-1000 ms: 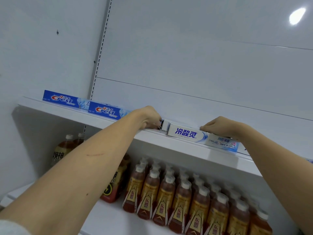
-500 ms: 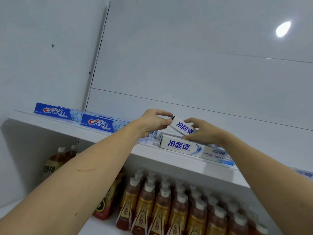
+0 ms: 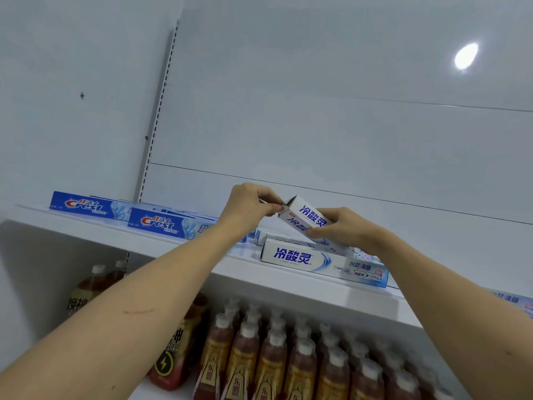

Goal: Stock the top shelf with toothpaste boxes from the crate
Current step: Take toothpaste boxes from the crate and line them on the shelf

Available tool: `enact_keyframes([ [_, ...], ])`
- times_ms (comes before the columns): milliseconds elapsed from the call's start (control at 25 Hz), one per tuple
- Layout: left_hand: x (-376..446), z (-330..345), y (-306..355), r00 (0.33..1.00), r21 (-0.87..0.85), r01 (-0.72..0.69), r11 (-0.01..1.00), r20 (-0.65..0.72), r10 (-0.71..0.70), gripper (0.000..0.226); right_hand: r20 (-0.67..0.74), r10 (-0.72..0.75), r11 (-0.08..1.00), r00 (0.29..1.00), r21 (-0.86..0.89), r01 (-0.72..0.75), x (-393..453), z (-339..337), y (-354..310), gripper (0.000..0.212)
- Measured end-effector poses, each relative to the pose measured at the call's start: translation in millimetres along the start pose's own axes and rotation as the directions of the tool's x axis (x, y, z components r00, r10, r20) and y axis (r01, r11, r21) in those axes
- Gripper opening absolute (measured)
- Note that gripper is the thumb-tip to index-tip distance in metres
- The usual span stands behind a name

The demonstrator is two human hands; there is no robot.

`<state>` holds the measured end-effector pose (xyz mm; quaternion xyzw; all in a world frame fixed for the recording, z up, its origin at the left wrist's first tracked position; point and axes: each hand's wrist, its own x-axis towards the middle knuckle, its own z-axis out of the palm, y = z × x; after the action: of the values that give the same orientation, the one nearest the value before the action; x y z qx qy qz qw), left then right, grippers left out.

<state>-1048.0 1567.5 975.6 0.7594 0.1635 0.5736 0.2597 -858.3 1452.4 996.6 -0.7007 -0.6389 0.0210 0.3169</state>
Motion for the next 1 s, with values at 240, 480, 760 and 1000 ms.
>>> enact_keyframes([
  [240,-17,22,-2,0.996,0.331,-0.085,0.94,0.04,0.076,0.034,-0.053,-0.016,1.0,0.998,0.025,0.017,-1,5,0,0.03],
  [480,-21,9,0,0.926,0.486,0.091,0.869,0.28,-0.253,0.032,0.134,0.122,0.955,0.983,-0.284,-0.08,3,19,-10,0.038],
  [760,-41,-24,10,0.94,0.614,0.152,0.774,0.151,-0.305,0.039,-0.011,-0.044,0.988,0.999,-0.145,0.042,4,22,-40,0.036],
  [1000,-83,-110,17,0.932,0.764,0.189,0.617,0.059,-0.358,0.045,-0.072,-0.242,0.97,0.968,-0.057,0.238,-4,76,-115,0.027],
])
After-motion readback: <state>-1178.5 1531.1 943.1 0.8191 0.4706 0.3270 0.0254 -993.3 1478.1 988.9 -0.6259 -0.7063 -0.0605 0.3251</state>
